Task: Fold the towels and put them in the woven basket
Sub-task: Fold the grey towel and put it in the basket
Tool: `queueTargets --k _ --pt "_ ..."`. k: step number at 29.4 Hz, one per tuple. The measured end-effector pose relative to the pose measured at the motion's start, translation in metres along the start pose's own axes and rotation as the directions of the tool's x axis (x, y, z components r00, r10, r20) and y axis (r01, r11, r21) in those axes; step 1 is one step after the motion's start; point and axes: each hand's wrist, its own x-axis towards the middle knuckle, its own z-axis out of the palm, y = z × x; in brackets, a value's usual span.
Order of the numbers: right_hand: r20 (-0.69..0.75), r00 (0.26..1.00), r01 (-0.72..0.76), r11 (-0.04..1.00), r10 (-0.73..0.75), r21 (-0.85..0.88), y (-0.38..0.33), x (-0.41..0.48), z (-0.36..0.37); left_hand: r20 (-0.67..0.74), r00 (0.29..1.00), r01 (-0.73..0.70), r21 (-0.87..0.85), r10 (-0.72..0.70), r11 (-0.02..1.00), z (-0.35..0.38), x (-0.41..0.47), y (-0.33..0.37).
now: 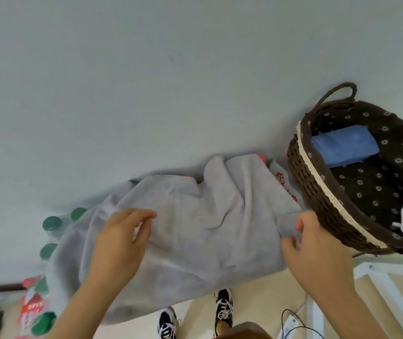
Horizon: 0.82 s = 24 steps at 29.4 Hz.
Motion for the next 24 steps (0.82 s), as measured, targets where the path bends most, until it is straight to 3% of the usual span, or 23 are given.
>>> queueTargets --k 3,7,9,13,14,16,18,19,21,24 --pt "0.036 0.985 0.168 0.986 -0.168 -0.001 -0.033 0.001 0.009 -0.176 0.97 0.216 0.286 -0.17 0.934 -0.022 -0.003 -0.066" --pt "0.072 0.925 0.364 0.924 -0.373 0.119 -0.094 0.001 0.047 -0.071 0.856 0.503 0.34 -0.512 0.795 -0.036 -0.018 -0.114" --pt "0.06 0.877 0.458 0.867 -0.477 0.193 -0.134 -0.001 0.064 -0.031 0.868 0.487 0.248 -0.495 0.838 -0.038 -0.023 -0.115" --pt "0.073 0.766 0.594 0.747 -0.638 0.298 -0.227 0.007 0.079 -0.037 0.944 0.328 0.01 -0.328 0.944 -0.048 -0.046 -0.113" --pt "0.13 0.7 0.65 0.702 -0.702 0.291 -0.251 0.009 0.082 -0.032 0.95 0.308 -0.042 -0.309 0.95 -0.052 -0.055 -0.115" --pt "0.374 0.462 0.794 0.563 -0.804 0.231 -0.293 0.014 0.095 -0.052 0.971 0.229 -0.088 -0.234 0.97 -0.06 -0.073 -0.118" --pt "0.668 0.219 0.887 0.43 -0.711 0.168 -0.327 0.009 0.109 -0.067 0.987 0.141 -0.103 -0.148 0.985 -0.066 -0.088 -0.123" --pt "0.765 0.146 0.909 0.39 -0.628 0.147 -0.341 0.004 0.115 -0.071 0.991 0.101 -0.11 -0.11 0.989 -0.068 -0.094 -0.128" --pt "0.88 0.089 0.947 0.313 -0.467 0.07 -0.361 -0.005 0.122 -0.092 0.995 0.034 -0.077 -0.041 0.996 -0.072 -0.101 -0.138" --pt "0.947 0.12 0.979 0.191 -0.298 -0.064 -0.38 -0.006 0.121 -0.142 0.988 0.055 -0.079 -0.066 0.995 -0.075 -0.111 -0.154"
